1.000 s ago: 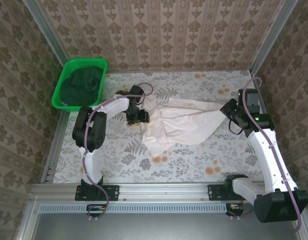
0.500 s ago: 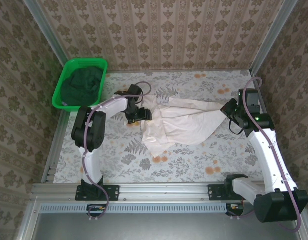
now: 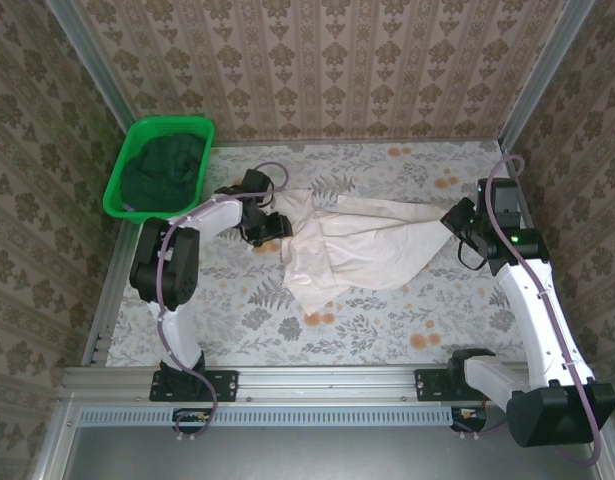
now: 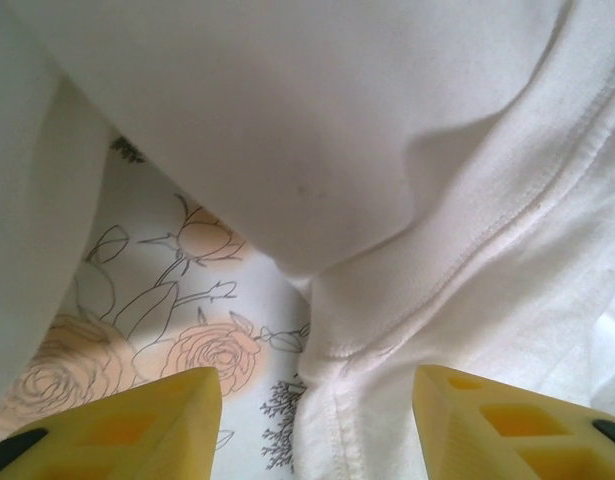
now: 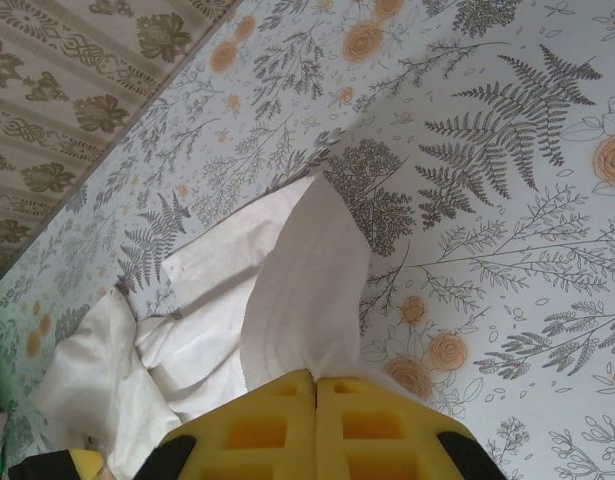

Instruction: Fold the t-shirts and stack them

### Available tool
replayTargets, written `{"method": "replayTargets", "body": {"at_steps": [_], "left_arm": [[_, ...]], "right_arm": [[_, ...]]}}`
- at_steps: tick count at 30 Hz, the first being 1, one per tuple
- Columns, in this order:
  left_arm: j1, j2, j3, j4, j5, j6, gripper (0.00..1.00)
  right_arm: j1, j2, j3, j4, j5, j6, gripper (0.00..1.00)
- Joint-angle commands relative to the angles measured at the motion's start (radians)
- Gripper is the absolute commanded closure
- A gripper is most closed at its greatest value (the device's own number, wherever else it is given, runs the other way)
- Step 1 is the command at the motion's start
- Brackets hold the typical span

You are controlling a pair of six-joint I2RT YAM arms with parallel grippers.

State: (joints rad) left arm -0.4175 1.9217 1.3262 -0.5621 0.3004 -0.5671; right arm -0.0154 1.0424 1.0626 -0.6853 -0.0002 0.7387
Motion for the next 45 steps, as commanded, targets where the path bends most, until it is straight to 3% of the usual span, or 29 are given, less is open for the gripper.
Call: {"method": "replayTargets", "body": {"at_steps": [1, 5, 10, 13, 20, 29, 33, 37, 45], "left_arm": [[-0.010, 0.041, 0.032, -0.004, 0.034, -0.017, 0.47], [-0.015, 0.083, 0.063, -0.017, 0.051, -0.013, 0.54], [-0.013, 0.091, 0.078, -0.010, 0.059, -0.020, 0.78], [-0.013, 0.073, 0.102, -0.026, 0.065, -0.012, 0.99], [-0.008, -0.162, 0.163, -0.052, -0.006, 0.020, 1.00], [-0.014, -0.569, 0.317, 0.027, -0.149, 0.076, 1.00], [-0.068, -0.726, 0.392, 0.095, -0.223, 0.163, 1.00], [-0.113, -0.794, 0.537, 0.084, -0.224, 0.229, 1.00], [-0.133, -0.794, 0.716, 0.052, -0.190, 0.143, 1.00]], "right_arm": [[-0.006, -0.015, -0.007, -0.005, -0.004, -0.012, 1.00], [-0.006, -0.013, -0.009, -0.002, -0.006, -0.012, 1.00], [-0.008, -0.012, -0.003, -0.001, -0.009, -0.009, 1.00], [-0.008, -0.018, 0.006, -0.007, -0.003, -0.012, 1.00], [-0.009, -0.066, 0.086, -0.013, 0.030, -0.013, 1.00], [-0.009, -0.090, 0.398, 0.065, 0.059, -0.098, 1.00], [-0.009, -0.112, 0.539, 0.137, 0.061, -0.148, 1.00], [-0.009, -0.117, 0.683, 0.194, 0.045, -0.174, 1.00], [-0.009, -0.103, 0.847, 0.196, 0.026, -0.140, 1.00]]}}
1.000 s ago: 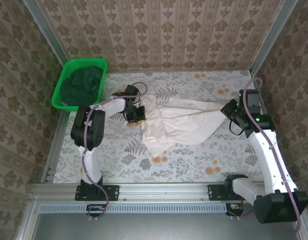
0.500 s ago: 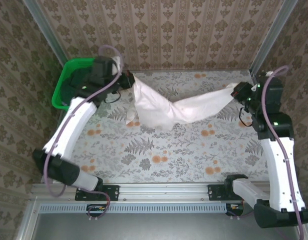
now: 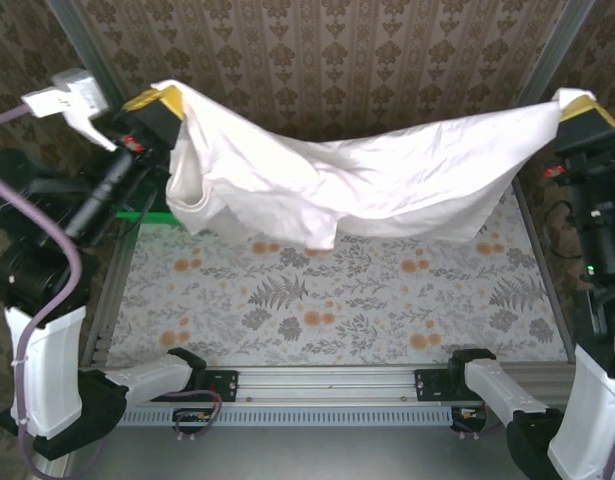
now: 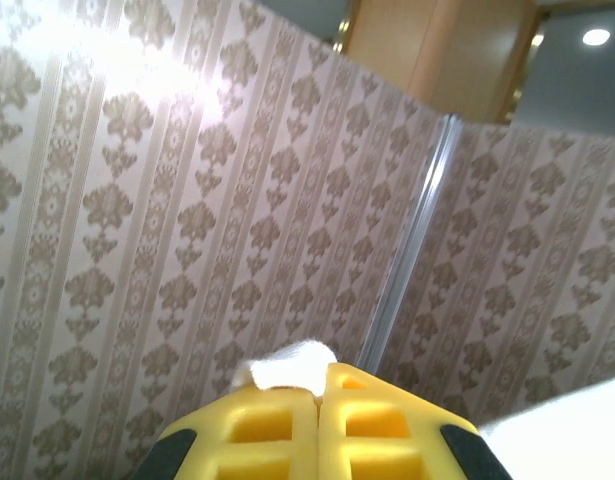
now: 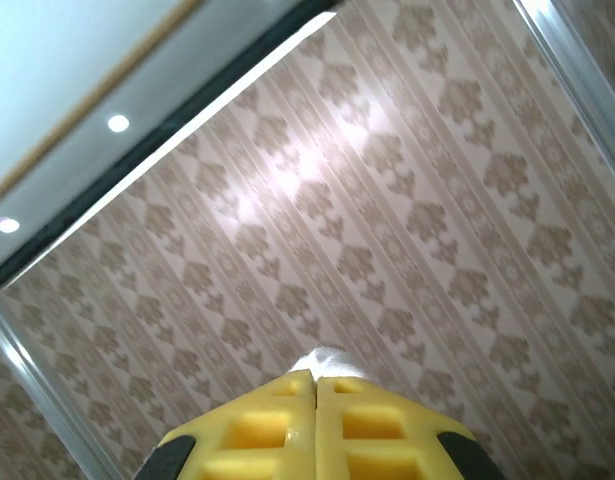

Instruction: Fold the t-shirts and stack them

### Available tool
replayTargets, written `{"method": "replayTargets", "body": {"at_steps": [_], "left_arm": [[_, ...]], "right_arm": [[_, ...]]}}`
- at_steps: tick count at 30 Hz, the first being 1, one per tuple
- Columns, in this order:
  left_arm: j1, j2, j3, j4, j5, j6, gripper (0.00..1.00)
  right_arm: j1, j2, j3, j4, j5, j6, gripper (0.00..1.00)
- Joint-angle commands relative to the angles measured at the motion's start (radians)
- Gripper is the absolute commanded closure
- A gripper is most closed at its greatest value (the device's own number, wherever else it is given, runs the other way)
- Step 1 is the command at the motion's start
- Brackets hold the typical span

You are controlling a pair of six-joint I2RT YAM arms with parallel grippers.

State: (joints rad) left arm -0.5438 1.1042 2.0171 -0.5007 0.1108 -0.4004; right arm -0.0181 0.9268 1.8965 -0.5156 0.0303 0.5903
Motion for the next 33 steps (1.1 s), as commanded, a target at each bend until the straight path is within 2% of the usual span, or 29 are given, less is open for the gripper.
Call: {"method": "replayTargets", "body": {"at_steps": [1, 7, 8, 10, 12, 14, 15, 16, 17, 18, 19, 20, 22, 24, 27, 30, 33], "left_arm": [[-0.007, 0.027, 0.022, -0.022, -0.014, -0.029, 1.00], [0.024, 0.112, -0.052, -0.153, -0.215, -0.085, 1.00], [0.062, 0.148, -0.062, -0.192, -0.216, -0.124, 1.00], [0.163, 0.234, -0.091, -0.236, -0.136, -0.209, 1.00], [0.227, 0.334, -0.155, -0.256, -0.094, -0.292, 1.00], [0.267, 0.490, -0.193, -0.266, -0.028, -0.328, 1.00], [0.269, 0.564, -0.182, -0.298, -0.047, -0.330, 0.89], [0.276, 0.655, -0.148, -0.336, -0.051, -0.328, 0.86], [0.278, 0.735, -0.109, -0.358, -0.081, -0.307, 0.76], [0.278, 0.807, -0.073, -0.394, -0.130, -0.308, 0.52], [0.287, 0.869, -0.022, -0.435, -0.139, -0.327, 0.32], [0.295, 0.934, 0.027, -0.440, -0.125, -0.307, 0.30], [0.285, 1.003, 0.133, -0.508, -0.155, -0.304, 0.17], [0.265, 1.013, 0.178, -0.525, -0.138, -0.273, 0.15], [0.227, 0.955, 0.092, -0.529, -0.145, -0.234, 0.14], [0.209, 0.854, -0.135, -0.506, -0.137, -0.227, 0.18], [0.221, 0.732, -0.410, -0.445, -0.053, -0.235, 0.25]], "right_arm": [[-0.006, 0.019, 0.007, 0.021, -0.004, 0.015, 1.00], [-0.005, 0.132, -0.066, -0.117, 0.035, 0.040, 1.00], [-0.003, 0.170, -0.081, -0.143, 0.031, 0.037, 1.00], [0.014, 0.258, -0.098, -0.216, 0.053, 0.012, 1.00], [0.051, 0.362, -0.103, -0.296, 0.132, -0.032, 1.00], [0.113, 0.486, -0.129, -0.347, 0.295, -0.091, 1.00], [0.129, 0.539, -0.142, -0.359, 0.350, -0.096, 1.00], [0.140, 0.592, -0.175, -0.339, 0.392, -0.108, 0.95], [0.140, 0.642, -0.202, -0.325, 0.418, -0.098, 0.81], [0.129, 0.683, -0.207, -0.323, 0.423, -0.076, 0.70], [0.113, 0.734, -0.201, -0.321, 0.410, -0.062, 0.51], [0.100, 0.786, -0.170, -0.343, 0.403, -0.051, 0.35], [0.079, 0.866, -0.061, -0.432, 0.362, -0.041, 0.27], [0.079, 0.875, -0.025, -0.451, 0.338, -0.073, 0.25], [0.073, 0.792, -0.131, -0.391, 0.283, -0.095, 0.25], [0.072, 0.695, -0.300, -0.332, 0.190, -0.092, 0.29], [0.075, 0.610, -0.498, -0.282, 0.040, -0.042, 0.39]]}}
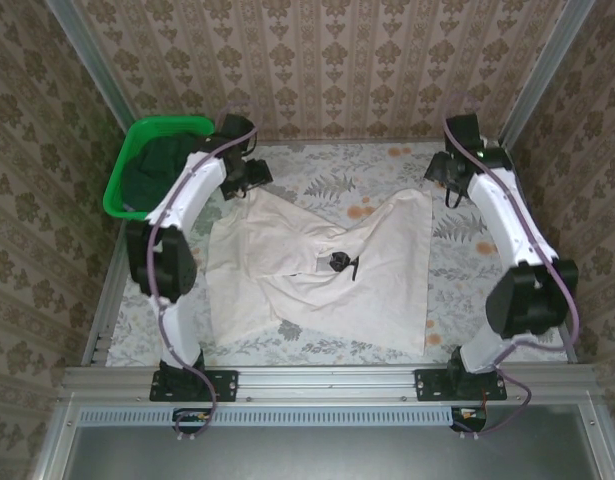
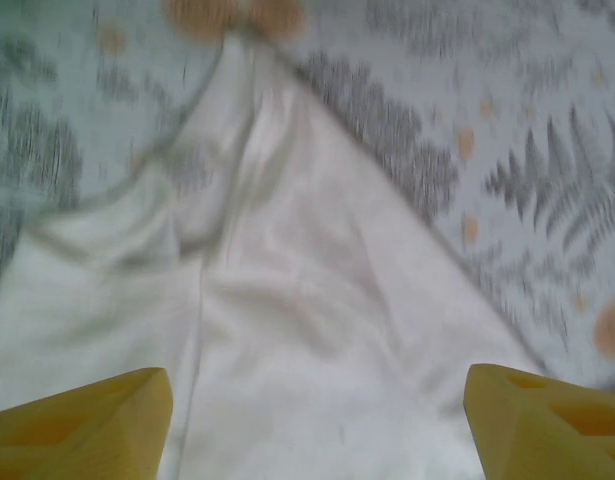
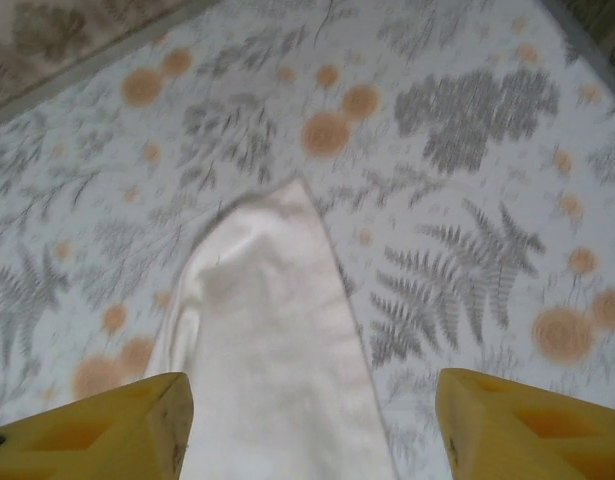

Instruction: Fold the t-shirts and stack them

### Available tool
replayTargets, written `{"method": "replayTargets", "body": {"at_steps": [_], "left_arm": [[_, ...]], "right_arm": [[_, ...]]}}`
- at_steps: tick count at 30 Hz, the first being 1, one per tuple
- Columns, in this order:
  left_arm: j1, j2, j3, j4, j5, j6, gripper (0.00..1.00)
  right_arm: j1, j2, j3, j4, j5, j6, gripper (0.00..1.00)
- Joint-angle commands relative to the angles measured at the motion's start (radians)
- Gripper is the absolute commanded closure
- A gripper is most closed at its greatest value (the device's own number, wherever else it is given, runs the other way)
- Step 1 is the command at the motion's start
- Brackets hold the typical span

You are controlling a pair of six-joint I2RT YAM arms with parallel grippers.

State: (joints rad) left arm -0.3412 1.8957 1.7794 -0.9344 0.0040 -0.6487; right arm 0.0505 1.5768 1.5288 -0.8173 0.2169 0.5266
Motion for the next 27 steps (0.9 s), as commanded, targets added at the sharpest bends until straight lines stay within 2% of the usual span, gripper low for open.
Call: {"method": "replayTargets", "body": {"at_steps": [1, 2, 5, 8, 13, 15, 20, 24, 27], "left_arm": [[0.026, -0.104, -0.267, 0.029, 0.100, 0.014, 0.28], [0.032, -0.141, -0.362, 0.057, 0.135, 0.016, 0.30], [0.043, -0.188, -0.510, 0.094, 0.201, 0.041, 0.32], [0.049, -0.190, -0.569, 0.093, 0.232, 0.051, 0.33], [0.062, -0.188, -0.629, 0.141, 0.299, -0.006, 0.34], [0.064, -0.177, -0.643, 0.161, 0.317, -0.032, 0.34], [0.059, -0.163, -0.660, 0.192, 0.350, -0.064, 0.46], [0.039, -0.170, -0.668, 0.155, 0.308, -0.068, 0.54], [0.012, -0.172, -0.665, 0.138, 0.280, -0.072, 0.56]], "right_arm": [[0.014, -0.067, -0.201, 0.040, -0.182, 0.038, 0.42], [0.021, -0.090, -0.267, 0.060, -0.207, 0.059, 0.46], [0.033, -0.108, -0.399, 0.094, -0.244, 0.100, 0.55], [0.039, -0.064, -0.449, 0.118, -0.282, 0.120, 0.61], [0.047, 0.028, -0.494, 0.146, -0.314, 0.173, 0.69], [0.046, 0.043, -0.516, 0.158, -0.303, 0.195, 0.71], [0.046, 0.049, -0.542, 0.183, -0.298, 0.195, 0.72], [0.045, 0.060, -0.555, 0.201, -0.313, 0.189, 0.72], [0.043, 0.069, -0.565, 0.209, -0.317, 0.188, 0.73]]}}
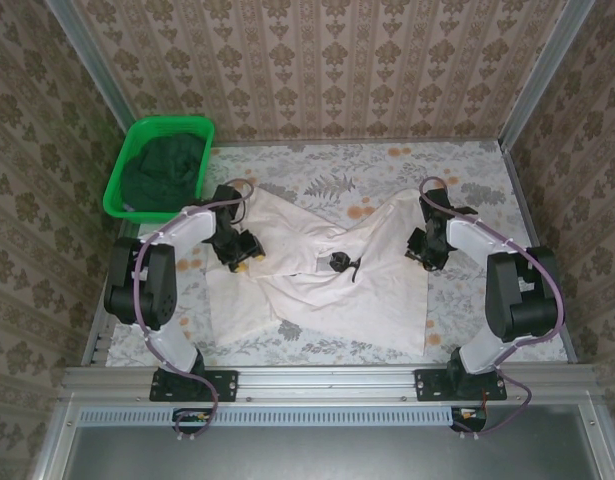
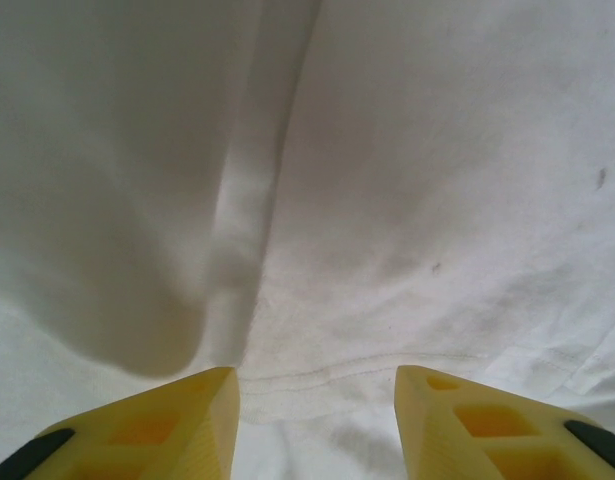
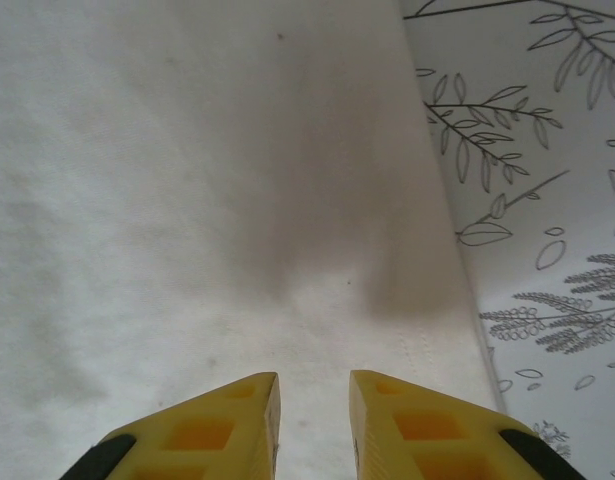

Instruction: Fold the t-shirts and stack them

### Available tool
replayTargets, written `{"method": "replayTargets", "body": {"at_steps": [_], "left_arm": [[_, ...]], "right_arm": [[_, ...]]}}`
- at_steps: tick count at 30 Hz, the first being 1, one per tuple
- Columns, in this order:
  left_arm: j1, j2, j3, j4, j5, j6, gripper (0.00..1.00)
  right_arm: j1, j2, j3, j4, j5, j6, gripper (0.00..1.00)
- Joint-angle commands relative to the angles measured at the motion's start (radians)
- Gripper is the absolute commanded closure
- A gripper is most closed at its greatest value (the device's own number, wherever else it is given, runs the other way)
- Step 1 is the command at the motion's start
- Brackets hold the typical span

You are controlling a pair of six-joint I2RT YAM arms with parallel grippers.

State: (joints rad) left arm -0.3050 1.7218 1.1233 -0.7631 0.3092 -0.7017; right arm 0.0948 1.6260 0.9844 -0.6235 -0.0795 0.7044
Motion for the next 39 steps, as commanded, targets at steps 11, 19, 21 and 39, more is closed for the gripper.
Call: {"method": "replayTargets", "body": {"at_steps": [11, 19, 21, 39], "left_arm": [[-0.030, 0.056, -0.001, -0.078, -0.105, -0.059, 0.59], [-0.023, 0.076, -0.028, 0.020, -0.034, -0.091, 0.70], [-0.022, 0.071, -0.027, 0.013, -0.049, -0.085, 0.73], [-0.019, 0.042, 0.018, -0.046, -0.070, -0.040, 0.81]], "right_arm": [[-0.022, 0.017, -0.046, 0.032, -0.023, 0.014, 0.76], [-0.034, 0.016, -0.054, 0.033, -0.029, 0.010, 0.77], [-0.038, 0.016, -0.057, 0.033, -0.028, 0.010, 0.77], [-0.050, 0.044, -0.046, 0.041, -0.040, 0.026, 0.78]]}}
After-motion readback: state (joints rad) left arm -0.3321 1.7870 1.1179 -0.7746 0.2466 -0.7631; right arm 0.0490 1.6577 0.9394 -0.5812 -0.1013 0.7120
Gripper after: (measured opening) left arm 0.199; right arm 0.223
